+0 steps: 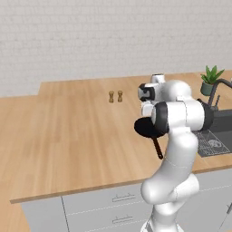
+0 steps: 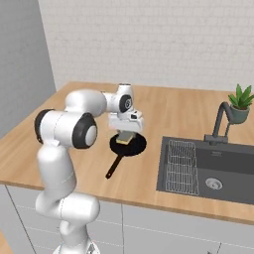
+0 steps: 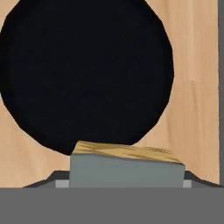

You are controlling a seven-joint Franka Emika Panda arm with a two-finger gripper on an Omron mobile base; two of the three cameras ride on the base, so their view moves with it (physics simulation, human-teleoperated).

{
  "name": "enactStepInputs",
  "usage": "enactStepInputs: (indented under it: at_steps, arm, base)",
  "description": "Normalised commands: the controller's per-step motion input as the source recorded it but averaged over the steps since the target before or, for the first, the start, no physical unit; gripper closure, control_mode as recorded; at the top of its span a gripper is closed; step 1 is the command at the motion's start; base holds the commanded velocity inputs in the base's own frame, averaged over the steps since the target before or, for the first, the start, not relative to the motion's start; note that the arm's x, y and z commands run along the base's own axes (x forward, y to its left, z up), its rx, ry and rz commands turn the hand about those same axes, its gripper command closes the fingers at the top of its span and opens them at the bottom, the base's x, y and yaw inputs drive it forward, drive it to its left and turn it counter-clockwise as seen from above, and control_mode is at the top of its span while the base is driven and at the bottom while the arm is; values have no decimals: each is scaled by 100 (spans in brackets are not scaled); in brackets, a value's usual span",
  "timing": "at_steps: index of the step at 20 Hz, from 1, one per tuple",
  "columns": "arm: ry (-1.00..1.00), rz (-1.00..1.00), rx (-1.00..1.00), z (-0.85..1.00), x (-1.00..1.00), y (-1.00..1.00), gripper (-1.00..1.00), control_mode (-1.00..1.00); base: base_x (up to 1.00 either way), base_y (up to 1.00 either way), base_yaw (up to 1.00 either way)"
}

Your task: Pick the pan and sponge and place them into the sink. Then turn on the water.

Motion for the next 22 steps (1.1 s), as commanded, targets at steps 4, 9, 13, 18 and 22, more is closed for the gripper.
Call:
enactStepInputs:
  at_steps: [4, 9, 13, 18, 22]
  arm:
    - [2, -2, 0, -38, 99, 59, 100, -100]
    - [8, 0, 0, -46, 83, 9, 100, -100]
    - [1, 0, 0, -35, 32, -8, 100, -100]
    - [0, 0, 0, -18, 7, -19, 100, -100]
    - [0, 0, 0, -1, -20, -8, 100, -100]
  base:
    - [0, 0, 0]
    - [0, 0, 0]
    - [0, 0, 0]
    - [0, 0, 0]
    - [0, 0, 0]
